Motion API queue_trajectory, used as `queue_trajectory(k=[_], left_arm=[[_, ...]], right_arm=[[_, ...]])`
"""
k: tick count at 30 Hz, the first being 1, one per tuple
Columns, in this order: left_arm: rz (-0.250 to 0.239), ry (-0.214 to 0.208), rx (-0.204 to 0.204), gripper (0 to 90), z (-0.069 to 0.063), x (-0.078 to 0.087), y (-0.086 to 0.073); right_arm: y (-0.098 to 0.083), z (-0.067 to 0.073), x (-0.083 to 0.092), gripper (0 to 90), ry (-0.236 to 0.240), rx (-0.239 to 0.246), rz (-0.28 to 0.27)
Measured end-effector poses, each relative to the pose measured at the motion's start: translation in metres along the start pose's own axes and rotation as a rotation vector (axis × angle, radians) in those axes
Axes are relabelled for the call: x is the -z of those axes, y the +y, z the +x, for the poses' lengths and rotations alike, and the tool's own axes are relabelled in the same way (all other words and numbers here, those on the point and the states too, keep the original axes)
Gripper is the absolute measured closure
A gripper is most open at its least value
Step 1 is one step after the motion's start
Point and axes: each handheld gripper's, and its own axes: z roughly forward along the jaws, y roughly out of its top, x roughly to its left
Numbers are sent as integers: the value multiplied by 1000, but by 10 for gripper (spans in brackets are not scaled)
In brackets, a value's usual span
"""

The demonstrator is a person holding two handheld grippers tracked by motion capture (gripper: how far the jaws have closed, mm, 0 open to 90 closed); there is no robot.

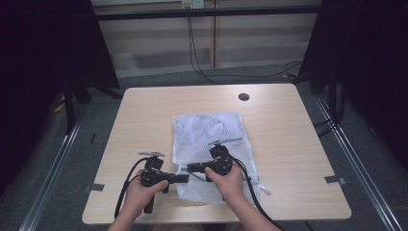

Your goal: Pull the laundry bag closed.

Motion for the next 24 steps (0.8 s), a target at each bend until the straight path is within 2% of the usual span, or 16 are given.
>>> queue_trajectory(k=[12,15,16,20,24], left_arm=[[-2,-4,11,889,0,0,0],[-2,3,3,889,1,1,0],[-18,-13,32,889,0,2,-1],[-10,-9,17,889,1,2,-1],[-13,-10,26,889,1,1,-1]], right_arm=[[-1,-1,5,876,8,3,4],[-2,-4,6,875,-4,1,7],[-2,-5,7,876,-7,-6,6],[-2,-6,9,876,-6,-4,6],[-2,-7,10,876,-2,-5,9]])
